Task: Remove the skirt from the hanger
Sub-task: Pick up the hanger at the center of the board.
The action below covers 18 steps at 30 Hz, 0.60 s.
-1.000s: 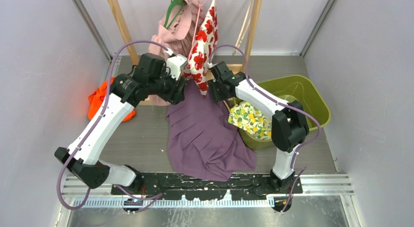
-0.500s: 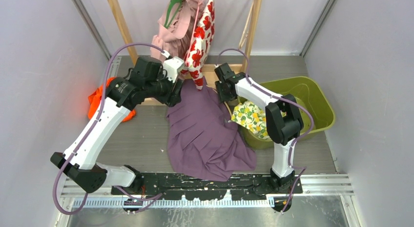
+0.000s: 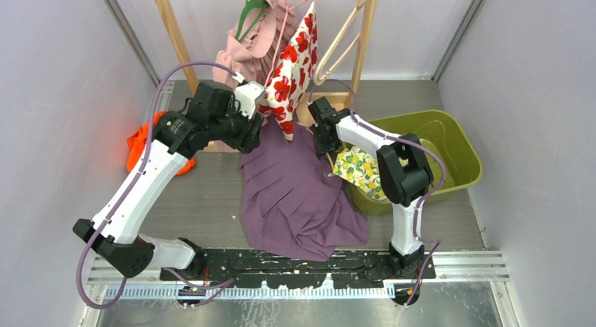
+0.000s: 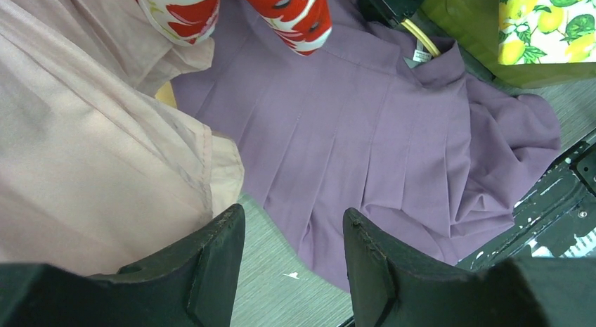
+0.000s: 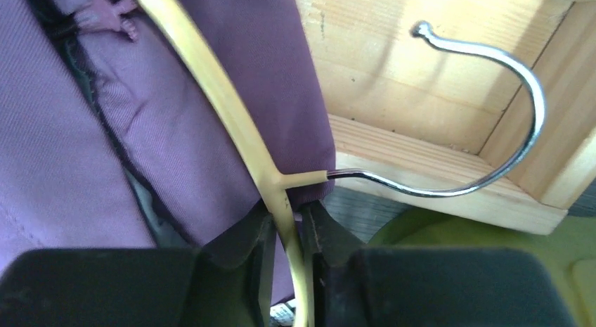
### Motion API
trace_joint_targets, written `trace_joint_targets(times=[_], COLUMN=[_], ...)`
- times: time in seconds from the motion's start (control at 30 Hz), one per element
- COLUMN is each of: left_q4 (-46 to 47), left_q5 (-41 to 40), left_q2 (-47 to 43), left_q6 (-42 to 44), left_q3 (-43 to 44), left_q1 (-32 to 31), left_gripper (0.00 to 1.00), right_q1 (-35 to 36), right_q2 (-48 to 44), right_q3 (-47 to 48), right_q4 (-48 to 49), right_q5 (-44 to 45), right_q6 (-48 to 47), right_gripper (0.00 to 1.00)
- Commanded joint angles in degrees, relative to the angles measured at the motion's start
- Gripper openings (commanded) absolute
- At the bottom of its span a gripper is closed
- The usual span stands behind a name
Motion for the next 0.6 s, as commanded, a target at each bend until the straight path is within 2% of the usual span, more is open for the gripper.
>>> trace_joint_targets(times=[0.0, 0.07, 0.23, 0.57], left_q4=[0.6, 0.8, 1.8, 4.7], left_q5=[-0.5, -0.6, -0.4, 2.5], left_q2=[0.4, 0.5, 1.1, 2.2], left_q6=[1.2, 1.1, 0.8, -3.2], left_q3=[1.3, 1.5, 2.9, 7.0], left_q1=[0.1, 0.1, 0.1, 0.1], left_gripper=[0.54, 0.54, 0.54, 0.52], right_q1=[-0.2, -0.2, -0.2, 0.5], right_q2=[-1.8, -4.1, -12.1, -35.1], right_q3=[0.0, -0.5, -2.8, -6.7], right_q4=[1.2, 0.4, -2.3, -9.7], right_q5=[-2.4, -2.6, -2.7, -4.5], right_q6=[-0.5, -0.7, -1.0, 1.3], right_gripper=[0.13, 0.02, 0.01, 0.01])
